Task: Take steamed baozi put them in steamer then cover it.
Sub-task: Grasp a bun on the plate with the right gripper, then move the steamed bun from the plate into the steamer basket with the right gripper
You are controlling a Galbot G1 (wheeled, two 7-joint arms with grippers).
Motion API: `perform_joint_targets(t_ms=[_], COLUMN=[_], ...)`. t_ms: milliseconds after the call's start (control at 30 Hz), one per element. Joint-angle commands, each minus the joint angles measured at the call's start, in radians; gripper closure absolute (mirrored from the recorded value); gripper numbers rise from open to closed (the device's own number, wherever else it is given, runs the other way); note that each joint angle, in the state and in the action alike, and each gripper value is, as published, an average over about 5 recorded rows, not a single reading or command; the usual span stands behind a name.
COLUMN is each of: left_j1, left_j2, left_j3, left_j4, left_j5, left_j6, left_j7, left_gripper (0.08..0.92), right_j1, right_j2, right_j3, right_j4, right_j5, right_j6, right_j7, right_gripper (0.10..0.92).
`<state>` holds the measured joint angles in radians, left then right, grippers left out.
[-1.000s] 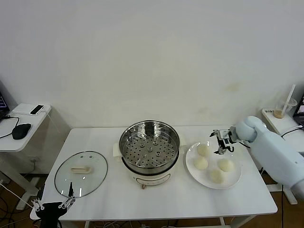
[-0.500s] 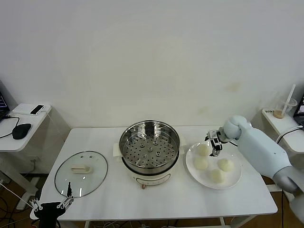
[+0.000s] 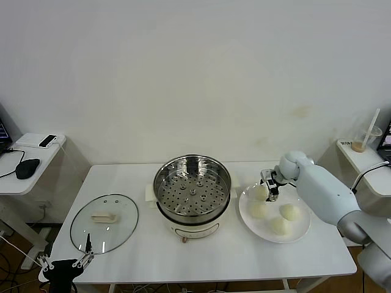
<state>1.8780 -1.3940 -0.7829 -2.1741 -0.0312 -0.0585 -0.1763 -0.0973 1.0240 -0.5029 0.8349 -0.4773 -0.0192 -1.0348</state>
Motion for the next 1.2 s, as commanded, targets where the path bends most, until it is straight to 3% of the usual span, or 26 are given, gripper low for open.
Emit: perform_joint_targets(t_ms=[33,433,633,1200], left_j1=[0.000,0.007,0.011,0.016], left_j2=[0.000,-0.001,0.001,0.026], left_j3=[-0.001,0.000,0.000,0.018], left_j4=[0.000,-0.011,-0.015,-0.002], left_j5=[0.000,0.000,0.000,-0.047], left_j6=[0.000,-0.001,-0.001,0.027], left_j7=[-0.001,-0.001,-0.001,0.006], left_gripper=[0.177,0.177,0.177,0.177], right_j1=[0.007,0.007,0.027,0.365], right_j2=[0.025,0.010,-0.034,-0.180], right_j3=[-0.010,-0.006,-0.019,-0.162], right_j4=[-0.035,-0.018,0.030,0.350], right_j5=[-0.024,-0.017,0.012,0.371], right_j6=[0.000,0.006,0.013,-0.042], right_j7=[0.003,-0.005,-0.027,-0.053], right_gripper=[0.296,0.401,0.414,0.414])
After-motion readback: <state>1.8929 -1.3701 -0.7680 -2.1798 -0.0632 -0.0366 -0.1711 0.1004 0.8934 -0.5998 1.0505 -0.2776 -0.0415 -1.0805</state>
